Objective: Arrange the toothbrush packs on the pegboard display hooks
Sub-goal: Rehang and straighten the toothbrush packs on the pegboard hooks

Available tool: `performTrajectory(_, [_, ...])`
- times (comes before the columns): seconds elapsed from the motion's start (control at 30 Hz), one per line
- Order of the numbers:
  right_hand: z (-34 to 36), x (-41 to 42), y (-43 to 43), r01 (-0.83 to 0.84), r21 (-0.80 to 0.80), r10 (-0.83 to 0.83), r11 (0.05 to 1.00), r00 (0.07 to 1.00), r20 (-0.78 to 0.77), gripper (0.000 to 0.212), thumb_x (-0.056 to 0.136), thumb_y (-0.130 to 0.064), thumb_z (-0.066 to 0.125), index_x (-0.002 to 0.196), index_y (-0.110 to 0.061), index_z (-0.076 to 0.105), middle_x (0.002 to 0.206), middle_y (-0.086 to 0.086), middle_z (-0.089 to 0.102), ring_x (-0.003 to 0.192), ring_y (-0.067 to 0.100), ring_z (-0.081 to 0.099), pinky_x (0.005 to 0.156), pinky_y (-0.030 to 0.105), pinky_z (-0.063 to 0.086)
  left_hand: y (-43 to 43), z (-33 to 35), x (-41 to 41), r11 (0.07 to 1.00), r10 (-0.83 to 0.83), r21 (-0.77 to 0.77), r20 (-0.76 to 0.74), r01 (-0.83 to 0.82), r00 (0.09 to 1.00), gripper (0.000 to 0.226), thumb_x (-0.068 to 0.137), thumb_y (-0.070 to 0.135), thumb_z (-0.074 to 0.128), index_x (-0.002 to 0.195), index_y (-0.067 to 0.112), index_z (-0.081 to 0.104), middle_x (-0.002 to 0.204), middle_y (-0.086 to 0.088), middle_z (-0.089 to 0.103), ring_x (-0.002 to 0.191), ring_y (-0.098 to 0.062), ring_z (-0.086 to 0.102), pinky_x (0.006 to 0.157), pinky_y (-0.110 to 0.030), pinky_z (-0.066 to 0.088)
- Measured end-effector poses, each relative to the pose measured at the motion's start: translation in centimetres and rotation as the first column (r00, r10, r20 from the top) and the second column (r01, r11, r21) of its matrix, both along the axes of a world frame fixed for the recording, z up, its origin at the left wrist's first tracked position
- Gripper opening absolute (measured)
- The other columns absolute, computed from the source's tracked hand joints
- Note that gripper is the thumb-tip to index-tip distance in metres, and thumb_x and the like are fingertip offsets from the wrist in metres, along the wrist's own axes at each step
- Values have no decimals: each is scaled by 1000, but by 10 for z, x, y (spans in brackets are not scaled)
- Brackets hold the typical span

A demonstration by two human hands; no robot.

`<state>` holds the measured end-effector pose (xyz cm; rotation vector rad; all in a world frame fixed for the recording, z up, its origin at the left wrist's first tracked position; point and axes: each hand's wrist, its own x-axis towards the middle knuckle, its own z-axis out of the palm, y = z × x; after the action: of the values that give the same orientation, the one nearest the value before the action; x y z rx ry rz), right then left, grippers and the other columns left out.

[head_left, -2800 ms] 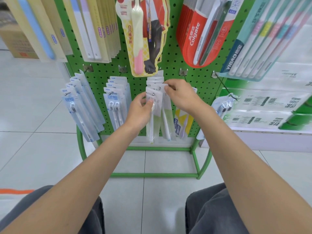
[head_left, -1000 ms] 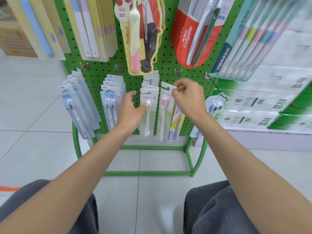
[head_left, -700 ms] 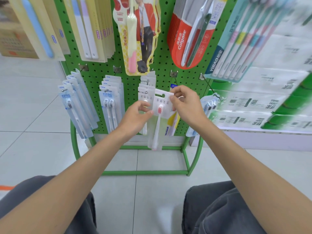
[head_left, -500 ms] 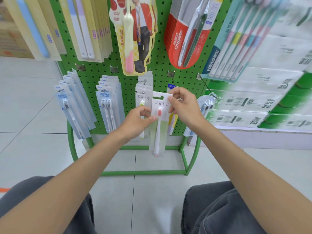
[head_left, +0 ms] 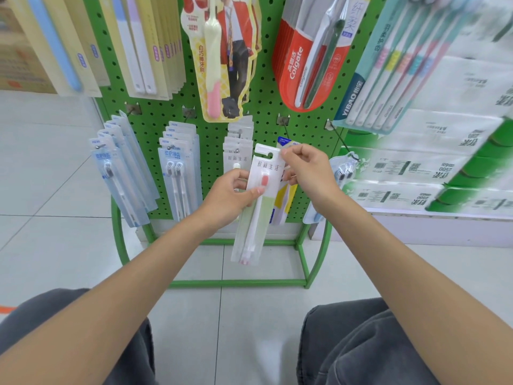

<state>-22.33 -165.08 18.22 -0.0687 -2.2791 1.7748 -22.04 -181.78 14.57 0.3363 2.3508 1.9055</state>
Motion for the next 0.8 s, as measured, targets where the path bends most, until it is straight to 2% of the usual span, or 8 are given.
performTrajectory(0.1, [-5,0,5,-68,51,64,996,995,81,18,98,-20,57,87,-8,64,82,8,66,53,11,55,56,24,45,1,3,2,997,30,68,29,-32,999,13,93,21,66,104,21,59,89,3,67,64,-5,57,64,-14,51])
performTrajectory(0.23, [-20,5,6,-242,154,206,958,954,218,22,99,-23,56,90,-4,64,85,18,64,60,17,60,58,24,45,0,9,3,987,62,144,55,-69,997,10,94,21,64,96,28,57,82,4,64,63,-8,55,73,-25,51])
performTrajectory(0.37, [-39,18,7,-399,232,308,887,886,347,27,98,-25,57,74,-13,55,64,6,62,65,17,61,64,30,46,-2,12,4,982,95,160,39,-100,995,11,95,23,63,96,31,56,82,4,62,64,-7,54,75,-25,51])
performTrajectory(0.53, [-58,40,13,-586,263,404,766,758,513,28,93,-34,65,76,-14,56,67,-2,62,68,10,66,65,25,49,-2,12,1,975,136,171,38,-140,990,26,94,26,64,118,18,58,78,5,60,59,-2,53,73,-25,50])
performTrajectory(0.6, [-63,46,15,-624,261,417,737,722,551,25,88,-37,70,76,-17,61,65,-10,65,70,8,67,67,25,50,-1,13,1,975,144,168,34,-147,989,28,95,26,63,121,17,59,79,5,61,58,-2,53,72,-24,50])
performTrajectory(0.7, [-69,52,16,-640,252,431,726,709,559,21,84,-33,76,71,-24,63,63,-14,63,69,8,66,62,20,48,1,13,2,979,137,151,36,-140,990,26,95,26,63,120,20,58,80,5,62,61,-4,53,74,-26,50])
performTrajectory(0.73, [-71,53,17,-641,263,429,721,711,556,21,85,-30,75,70,-23,62,63,-13,63,68,8,65,61,20,47,3,11,2,979,133,148,37,-137,990,25,95,25,63,119,21,58,80,5,62,62,-5,54,75,-27,51])
performTrajectory(0.8, [-76,51,17,-635,307,409,709,725,554,18,88,-22,71,78,-9,64,67,-5,64,68,8,66,63,24,48,5,11,3,982,127,136,35,-131,991,25,95,25,62,119,21,59,82,5,62,64,-7,54,78,-28,51])
